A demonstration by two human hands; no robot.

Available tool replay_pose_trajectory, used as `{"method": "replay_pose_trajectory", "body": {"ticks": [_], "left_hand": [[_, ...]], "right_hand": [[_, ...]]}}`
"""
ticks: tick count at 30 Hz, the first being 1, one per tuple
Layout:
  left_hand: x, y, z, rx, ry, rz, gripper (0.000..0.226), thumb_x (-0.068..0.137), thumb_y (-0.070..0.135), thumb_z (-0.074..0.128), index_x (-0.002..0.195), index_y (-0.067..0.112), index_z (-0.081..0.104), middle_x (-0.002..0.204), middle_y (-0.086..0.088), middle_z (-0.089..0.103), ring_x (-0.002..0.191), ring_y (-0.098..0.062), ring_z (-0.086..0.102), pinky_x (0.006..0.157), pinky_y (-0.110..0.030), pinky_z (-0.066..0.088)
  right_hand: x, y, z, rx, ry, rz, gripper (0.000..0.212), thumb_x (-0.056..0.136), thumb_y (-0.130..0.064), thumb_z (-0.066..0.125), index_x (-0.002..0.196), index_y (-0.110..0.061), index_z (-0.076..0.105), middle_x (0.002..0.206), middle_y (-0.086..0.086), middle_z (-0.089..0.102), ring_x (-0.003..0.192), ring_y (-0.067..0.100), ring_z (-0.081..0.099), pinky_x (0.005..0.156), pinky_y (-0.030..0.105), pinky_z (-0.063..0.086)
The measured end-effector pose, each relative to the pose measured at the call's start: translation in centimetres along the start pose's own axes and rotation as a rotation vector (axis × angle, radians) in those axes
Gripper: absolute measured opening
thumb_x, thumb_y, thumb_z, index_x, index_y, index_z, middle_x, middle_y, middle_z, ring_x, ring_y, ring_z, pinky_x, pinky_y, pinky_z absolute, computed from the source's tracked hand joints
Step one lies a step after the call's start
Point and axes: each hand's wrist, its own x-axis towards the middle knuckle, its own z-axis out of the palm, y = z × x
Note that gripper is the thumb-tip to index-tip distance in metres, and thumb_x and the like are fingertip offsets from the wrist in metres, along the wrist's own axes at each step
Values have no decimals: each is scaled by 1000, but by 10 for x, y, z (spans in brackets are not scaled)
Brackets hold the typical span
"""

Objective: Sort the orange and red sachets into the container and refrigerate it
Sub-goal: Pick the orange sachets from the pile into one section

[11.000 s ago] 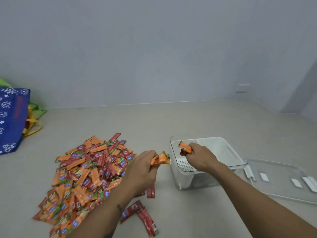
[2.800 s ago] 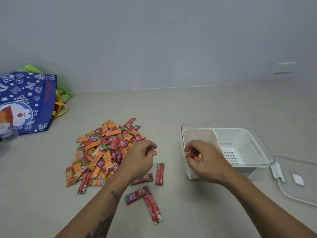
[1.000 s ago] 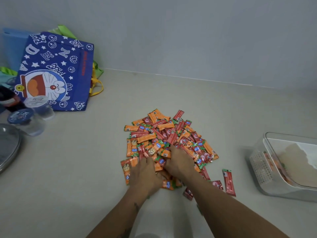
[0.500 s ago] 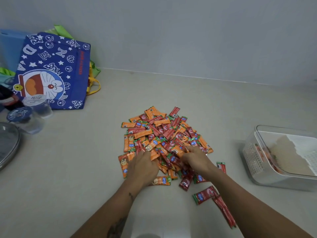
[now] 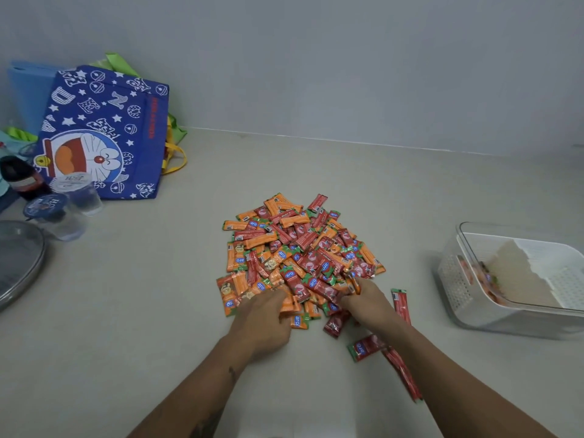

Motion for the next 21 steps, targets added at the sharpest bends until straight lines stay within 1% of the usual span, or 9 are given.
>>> {"method": "replay_pose_trajectory", "body": {"ticks": [2, 4, 8, 11, 14, 15, 17, 19, 21], "left_hand": [[0, 2, 4, 105, -70, 19, 40, 87, 40, 52, 123, 25, 47, 125, 2, 54, 116, -23, 48, 101, -41, 37], [2, 2, 8, 170, -85, 23, 37, 88, 41, 55, 120, 25, 48, 124, 2, 55, 116, -24, 48, 101, -42, 35], [5, 0, 14, 211, -1, 73, 28, 94, 36, 50, 119, 23, 52, 124, 3, 52, 115, -20, 45, 98, -38, 36], [5, 4, 15, 216, 104, 187, 33, 93, 20, 44, 126, 20, 44, 128, 3, 42, 115, -19, 39, 95, -32, 31], [8, 12, 13, 184, 188, 308, 42, 87, 15, 35, 128, 17, 45, 134, 2, 41, 120, -19, 36, 100, -31, 29], [11, 15, 13, 184, 198, 337, 47, 85, 17, 30, 128, 15, 47, 137, 0, 43, 126, -20, 37, 105, -33, 29], [17, 19, 13, 221, 202, 392, 54, 82, 21, 25, 128, 11, 52, 143, -5, 46, 134, -24, 38, 112, -39, 29], [20, 19, 15, 254, 169, 387, 50, 81, 18, 33, 126, 10, 54, 138, -7, 51, 133, -26, 42, 113, -41, 27], [20, 14, 17, 263, 171, 335, 46, 78, 17, 42, 121, 12, 56, 125, -5, 58, 121, -27, 50, 107, -41, 33]], "right_hand": [[2, 4, -7, -30, 101, -9, 9, 89, -9, 61, 93, -17, 58, 82, 0, 66, 67, 12, 61, 54, 25, 44], [5, 6, -13, -78, 125, -31, 19, 89, -9, 60, 104, -20, 60, 95, 0, 68, 78, 14, 64, 56, 25, 47], [10, 6, -16, -289, 61, -118, 36, 90, -11, 56, 121, -29, 60, 106, -3, 62, 89, 19, 62, 74, 35, 54], [13, 7, -10, -464, 23, -127, 44, 93, -19, 53, 134, -32, 55, 121, 0, 61, 103, 24, 63, 87, 39, 55], [16, 6, -4, -544, 25, -159, 28, 93, -26, 54, 119, -31, 61, 120, -2, 67, 100, 20, 63, 86, 39, 54], [16, 6, -1, -577, 29, -170, 27, 92, -28, 55, 118, -31, 61, 118, -2, 68, 100, 20, 64, 85, 39, 54], [17, 7, 4, -642, 43, -183, 35, 89, -30, 59, 123, -32, 56, 118, -3, 67, 102, 22, 64, 85, 40, 55], [14, 8, 7, -666, 41, -189, 40, 86, -32, 61, 125, -33, 51, 118, -2, 66, 102, 23, 64, 84, 41, 55], [11, 11, 6, -668, 31, -200, 38, 83, -36, 59, 120, -32, 51, 115, -3, 65, 101, 22, 63, 84, 42, 55]]}}
